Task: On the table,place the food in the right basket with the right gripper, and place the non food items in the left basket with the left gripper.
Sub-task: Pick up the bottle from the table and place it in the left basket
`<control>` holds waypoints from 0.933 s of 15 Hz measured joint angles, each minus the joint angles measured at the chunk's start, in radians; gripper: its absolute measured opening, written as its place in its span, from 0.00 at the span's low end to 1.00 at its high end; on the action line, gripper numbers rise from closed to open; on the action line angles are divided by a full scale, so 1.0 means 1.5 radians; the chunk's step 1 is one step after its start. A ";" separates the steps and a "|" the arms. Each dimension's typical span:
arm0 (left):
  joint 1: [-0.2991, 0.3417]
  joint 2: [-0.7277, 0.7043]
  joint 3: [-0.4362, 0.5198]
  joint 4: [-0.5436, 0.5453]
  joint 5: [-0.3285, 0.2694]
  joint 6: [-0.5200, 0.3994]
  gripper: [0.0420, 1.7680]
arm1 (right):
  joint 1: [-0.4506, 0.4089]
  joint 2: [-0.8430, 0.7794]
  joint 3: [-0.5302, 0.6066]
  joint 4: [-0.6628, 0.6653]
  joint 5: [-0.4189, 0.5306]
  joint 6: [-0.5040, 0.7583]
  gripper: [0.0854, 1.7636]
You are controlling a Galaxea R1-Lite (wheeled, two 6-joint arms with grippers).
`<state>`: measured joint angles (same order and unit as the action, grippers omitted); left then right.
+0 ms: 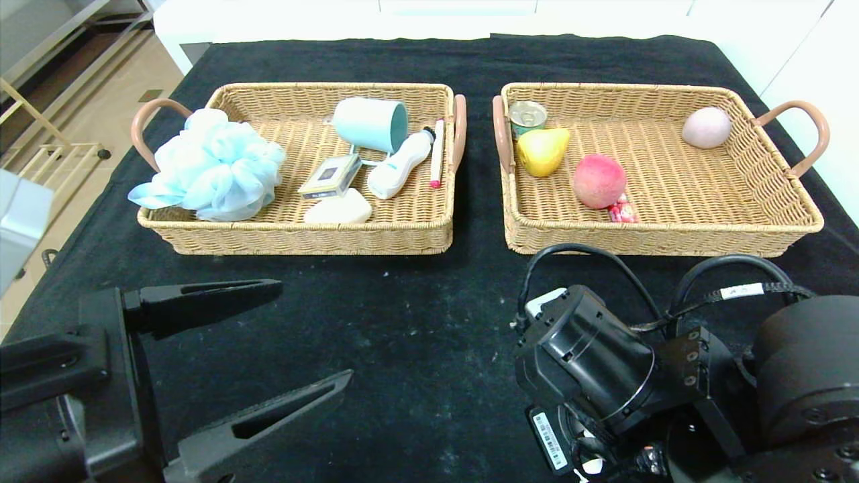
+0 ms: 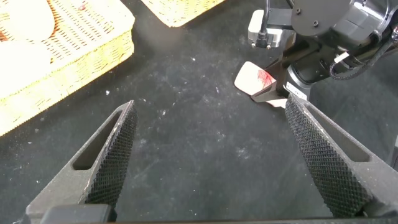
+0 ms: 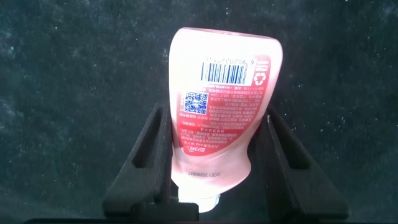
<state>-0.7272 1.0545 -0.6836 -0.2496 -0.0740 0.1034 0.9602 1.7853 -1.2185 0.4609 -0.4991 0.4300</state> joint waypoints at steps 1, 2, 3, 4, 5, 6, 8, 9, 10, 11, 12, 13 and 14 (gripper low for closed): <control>0.000 0.000 0.000 0.000 0.000 0.000 0.97 | 0.002 -0.003 -0.003 0.002 0.001 -0.001 0.46; 0.000 0.000 0.000 0.000 0.000 0.000 0.97 | 0.005 -0.005 -0.011 0.003 0.000 -0.001 0.46; 0.000 0.000 0.000 0.000 0.000 0.000 0.97 | 0.008 -0.009 -0.024 0.005 0.001 -0.001 0.46; 0.000 0.000 0.000 0.000 0.000 0.000 0.97 | 0.010 -0.012 -0.043 0.007 0.000 -0.002 0.46; 0.000 0.000 0.000 0.001 0.000 0.000 0.97 | 0.010 -0.014 -0.066 0.007 -0.001 -0.004 0.46; 0.000 0.000 0.001 0.001 0.000 0.000 0.97 | 0.011 -0.015 -0.094 0.007 -0.001 -0.007 0.46; 0.000 0.000 0.001 0.000 0.000 0.000 0.97 | 0.010 -0.011 -0.166 0.006 -0.001 -0.013 0.46; 0.000 0.000 0.001 0.000 0.000 0.000 0.97 | 0.010 -0.004 -0.205 0.005 -0.001 -0.019 0.46; 0.000 0.000 0.001 0.000 0.000 -0.001 0.97 | 0.011 0.005 -0.246 0.002 -0.002 -0.026 0.46; 0.000 0.001 0.001 0.000 0.000 -0.001 0.97 | 0.013 0.015 -0.283 0.001 -0.002 -0.030 0.46; 0.000 0.002 0.001 0.000 0.000 -0.001 0.97 | 0.015 0.026 -0.320 -0.001 -0.003 -0.035 0.46; 0.000 0.002 0.001 -0.001 0.000 0.000 0.97 | 0.017 0.040 -0.359 -0.005 -0.002 -0.043 0.46; 0.000 0.002 0.000 -0.005 0.000 0.000 0.97 | 0.018 0.055 -0.394 -0.016 -0.001 -0.051 0.46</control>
<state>-0.7272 1.0568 -0.6830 -0.2568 -0.0734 0.1028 0.9874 1.8674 -1.8102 0.4368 -0.5002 0.3530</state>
